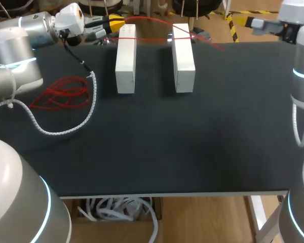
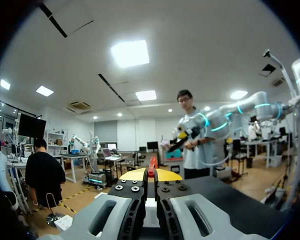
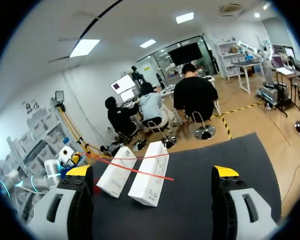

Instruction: Grab the tape and strap the tape.

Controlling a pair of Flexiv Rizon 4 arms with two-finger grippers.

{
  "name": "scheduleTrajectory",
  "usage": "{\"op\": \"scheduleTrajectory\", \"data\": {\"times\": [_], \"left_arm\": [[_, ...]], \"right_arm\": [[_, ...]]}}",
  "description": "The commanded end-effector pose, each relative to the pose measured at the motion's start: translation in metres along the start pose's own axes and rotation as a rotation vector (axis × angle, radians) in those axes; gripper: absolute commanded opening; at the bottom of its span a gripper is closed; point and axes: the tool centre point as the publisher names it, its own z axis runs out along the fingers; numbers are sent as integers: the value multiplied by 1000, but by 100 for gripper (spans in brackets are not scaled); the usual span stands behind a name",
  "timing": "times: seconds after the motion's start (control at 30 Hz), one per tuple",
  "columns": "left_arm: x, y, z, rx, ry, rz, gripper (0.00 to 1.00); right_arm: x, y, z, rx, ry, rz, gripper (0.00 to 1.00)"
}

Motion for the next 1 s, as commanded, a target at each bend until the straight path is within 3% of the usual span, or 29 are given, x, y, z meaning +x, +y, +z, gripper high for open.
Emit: {"op": "scheduleTrajectory", "data": {"times": [0.03,0.27,0.33,0.47,0.63,1.0], "left_arm": [[1,0,0,0,-2,1,0],[1,0,0,0,-2,1,0],[1,0,0,0,-2,1,0],[1,0,0,0,-2,1,0],[1,0,0,0,-2,1,0],[1,0,0,0,-2,1,0]], "right_arm": [[1,-10,-10,-316,-29,115,100],[1,-10,-10,-316,-29,115,100],[4,-15,-5,-435,-168,263,100],[10,-27,-1,-605,-337,472,100],[22,-34,6,-665,-484,685,100],[23,-33,6,-664,-497,701,100]]}}
